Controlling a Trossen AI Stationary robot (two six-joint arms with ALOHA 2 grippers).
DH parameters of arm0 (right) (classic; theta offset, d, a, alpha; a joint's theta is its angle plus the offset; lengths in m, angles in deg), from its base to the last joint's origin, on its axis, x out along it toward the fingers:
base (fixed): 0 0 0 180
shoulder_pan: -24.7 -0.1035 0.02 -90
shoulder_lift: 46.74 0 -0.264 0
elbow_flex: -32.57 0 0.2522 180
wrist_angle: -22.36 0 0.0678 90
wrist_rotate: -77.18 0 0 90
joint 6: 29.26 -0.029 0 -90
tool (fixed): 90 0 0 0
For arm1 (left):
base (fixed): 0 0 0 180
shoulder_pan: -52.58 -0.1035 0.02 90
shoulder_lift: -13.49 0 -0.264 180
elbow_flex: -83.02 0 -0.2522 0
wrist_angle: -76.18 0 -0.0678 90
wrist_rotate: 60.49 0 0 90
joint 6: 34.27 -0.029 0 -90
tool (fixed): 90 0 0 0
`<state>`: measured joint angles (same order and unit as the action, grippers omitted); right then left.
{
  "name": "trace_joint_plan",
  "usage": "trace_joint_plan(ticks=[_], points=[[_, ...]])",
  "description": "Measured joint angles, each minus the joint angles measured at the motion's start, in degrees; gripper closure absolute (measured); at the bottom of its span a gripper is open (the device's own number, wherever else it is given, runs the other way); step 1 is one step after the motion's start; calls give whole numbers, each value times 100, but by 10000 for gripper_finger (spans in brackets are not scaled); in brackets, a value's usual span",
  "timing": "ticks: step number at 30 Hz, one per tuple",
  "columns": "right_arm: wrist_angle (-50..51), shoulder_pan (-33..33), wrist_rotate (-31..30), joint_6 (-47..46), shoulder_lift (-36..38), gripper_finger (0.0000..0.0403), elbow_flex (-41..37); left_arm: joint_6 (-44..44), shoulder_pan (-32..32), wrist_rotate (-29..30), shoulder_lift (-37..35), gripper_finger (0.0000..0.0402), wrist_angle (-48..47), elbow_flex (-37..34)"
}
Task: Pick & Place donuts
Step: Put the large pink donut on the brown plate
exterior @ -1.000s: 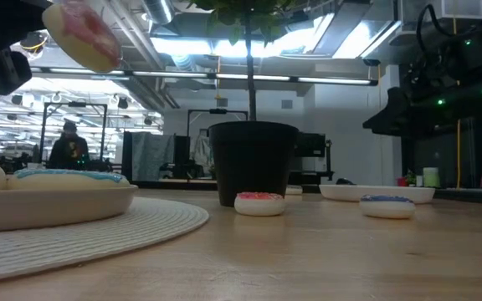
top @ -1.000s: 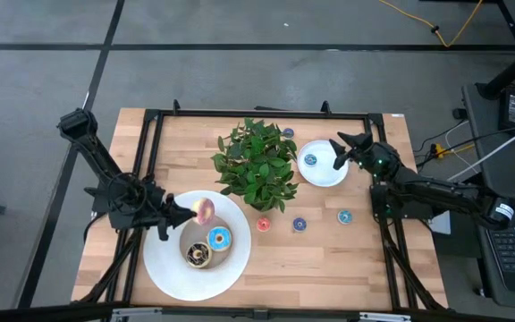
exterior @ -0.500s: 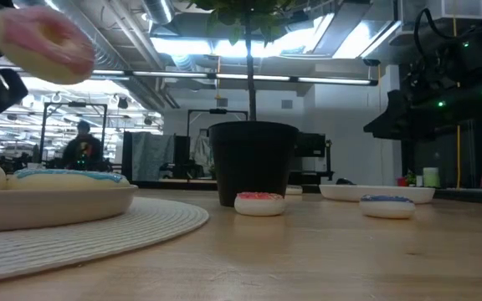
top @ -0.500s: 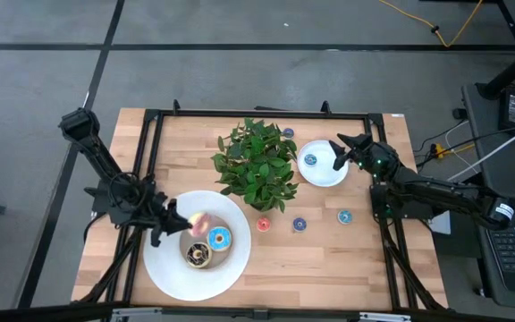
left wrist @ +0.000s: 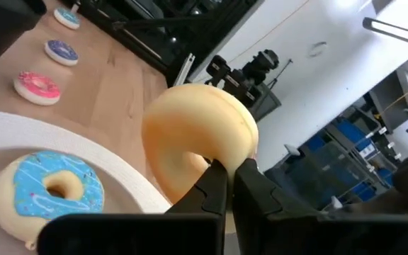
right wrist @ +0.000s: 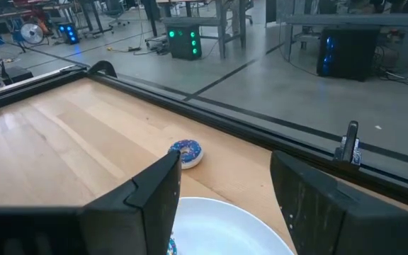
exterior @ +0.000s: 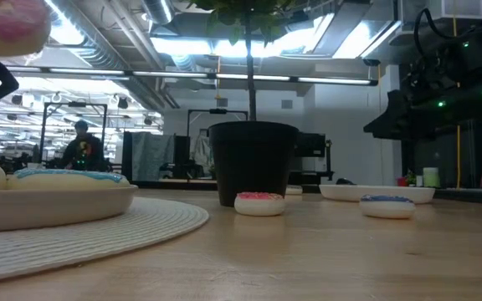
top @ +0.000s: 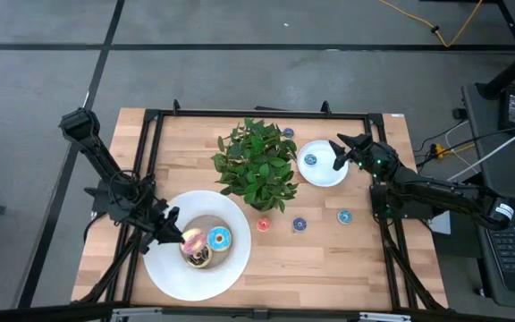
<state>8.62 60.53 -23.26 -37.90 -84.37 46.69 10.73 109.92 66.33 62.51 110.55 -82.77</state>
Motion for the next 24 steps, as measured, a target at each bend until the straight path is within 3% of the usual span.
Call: trace_joint_plan(ticks=[6, 10, 16, 24], points=[[0, 0, 0, 2, 0, 185, 0, 236, -127, -123, -2, 398, -130, 0], [0, 0, 0, 2, -2, 185, 0, 692, -422, -357, 97, 398, -747, 49], [0, 0, 0, 2, -2, 185, 0, 909, -966, -688, 297, 398, -926, 85], [0, -2, 0, -2, -2, 185, 0, 1538, -1322, -736, 569, 398, -1368, 143]])
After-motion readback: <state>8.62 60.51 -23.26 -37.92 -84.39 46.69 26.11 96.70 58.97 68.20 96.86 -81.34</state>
